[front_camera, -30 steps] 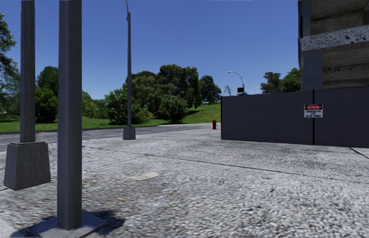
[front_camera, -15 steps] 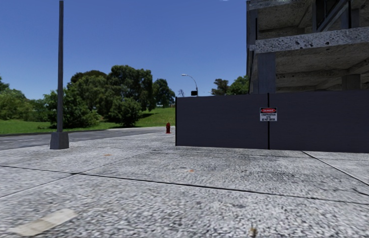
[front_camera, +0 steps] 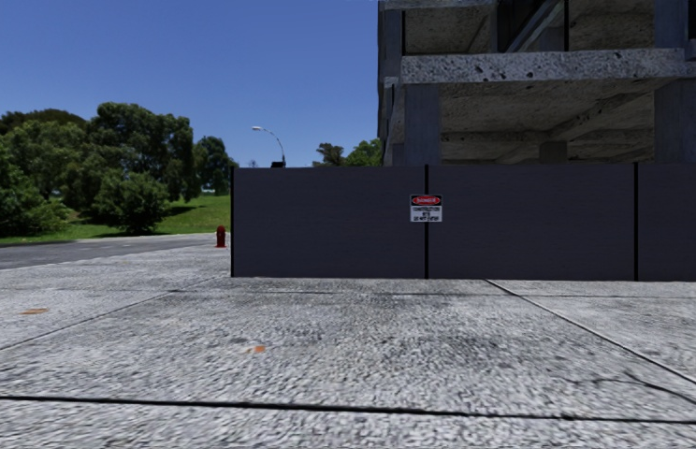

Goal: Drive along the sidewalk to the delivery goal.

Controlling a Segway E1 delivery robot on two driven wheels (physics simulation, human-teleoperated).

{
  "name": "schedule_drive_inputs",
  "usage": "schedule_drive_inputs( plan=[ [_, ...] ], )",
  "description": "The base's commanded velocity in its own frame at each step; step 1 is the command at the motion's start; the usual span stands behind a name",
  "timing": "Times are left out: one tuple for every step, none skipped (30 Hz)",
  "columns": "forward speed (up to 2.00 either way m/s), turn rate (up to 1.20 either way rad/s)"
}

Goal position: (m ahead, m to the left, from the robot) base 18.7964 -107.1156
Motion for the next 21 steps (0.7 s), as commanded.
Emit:
schedule_drive_inputs(
  plan=[
    [1.59,-0.71],
    [1.59,-0.71],
    [1.6,-0.71],
    [1.6,-0.71],
    [1.6,-0.71],
    [1.61,-0.71],
    [1.62,-0.71],
    [1.62,-0.71],
    [1.62,-0.71],
    [1.62,-0.71],
    [1.62,-0.71],
    [1.63,-0.71],
    [1.63,-0.71],
    [1.63,-0.71],
    [1.63,-0.71],
    [1.63,-0.71],
    [1.63,-0.71],
    [1.63,-0.71],
    [1.63,-0.71],
    [1.63,-0.71],
    [1.63,-0.71]
  ],
)
